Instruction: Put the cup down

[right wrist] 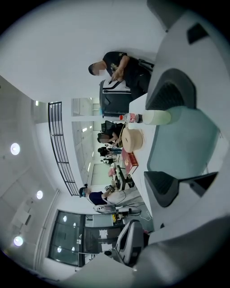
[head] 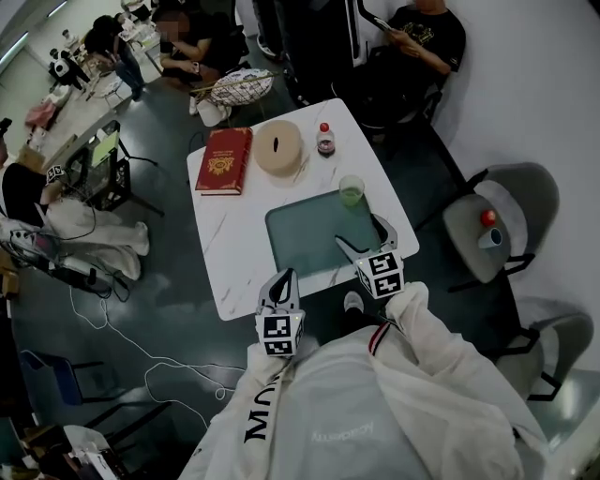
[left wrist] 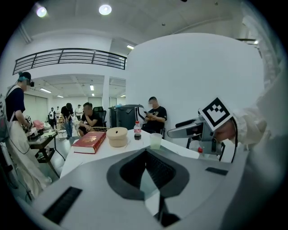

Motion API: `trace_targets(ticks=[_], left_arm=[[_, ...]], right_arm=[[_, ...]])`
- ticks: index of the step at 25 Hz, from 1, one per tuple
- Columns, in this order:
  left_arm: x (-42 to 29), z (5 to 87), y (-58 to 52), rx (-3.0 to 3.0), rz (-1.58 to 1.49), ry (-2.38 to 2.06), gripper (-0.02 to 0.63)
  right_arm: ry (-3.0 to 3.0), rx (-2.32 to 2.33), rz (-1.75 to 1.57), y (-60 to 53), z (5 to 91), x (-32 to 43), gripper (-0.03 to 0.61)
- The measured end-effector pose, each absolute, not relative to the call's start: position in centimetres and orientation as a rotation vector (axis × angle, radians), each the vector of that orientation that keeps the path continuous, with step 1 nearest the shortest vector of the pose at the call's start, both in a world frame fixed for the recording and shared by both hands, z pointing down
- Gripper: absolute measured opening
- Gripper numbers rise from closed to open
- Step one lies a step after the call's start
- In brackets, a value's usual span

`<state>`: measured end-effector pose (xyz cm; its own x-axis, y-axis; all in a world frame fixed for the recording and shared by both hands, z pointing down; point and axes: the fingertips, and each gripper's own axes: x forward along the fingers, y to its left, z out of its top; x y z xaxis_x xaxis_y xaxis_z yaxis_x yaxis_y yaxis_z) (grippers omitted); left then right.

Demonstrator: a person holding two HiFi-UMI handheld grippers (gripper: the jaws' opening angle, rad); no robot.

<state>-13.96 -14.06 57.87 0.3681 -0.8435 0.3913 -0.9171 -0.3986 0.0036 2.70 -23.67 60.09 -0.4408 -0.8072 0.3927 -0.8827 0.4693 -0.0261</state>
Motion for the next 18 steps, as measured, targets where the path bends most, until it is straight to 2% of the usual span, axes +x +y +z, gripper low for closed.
trace_targets(ticks=[12, 18], left_arm=[[-15.1, 57.2, -9.1, 2.455, 0.472, -1.548, 0.011], [-15.5, 56.9, -7.2, 2.463, 0.453, -1.544, 0.011]], right_arm=[[-2.376, 1.479, 0.341, -17.6, 59.0, 1.6, 0.410], [-2.370, 1.505, 0.318, -15.2, 57.9, 1.3, 0.359]])
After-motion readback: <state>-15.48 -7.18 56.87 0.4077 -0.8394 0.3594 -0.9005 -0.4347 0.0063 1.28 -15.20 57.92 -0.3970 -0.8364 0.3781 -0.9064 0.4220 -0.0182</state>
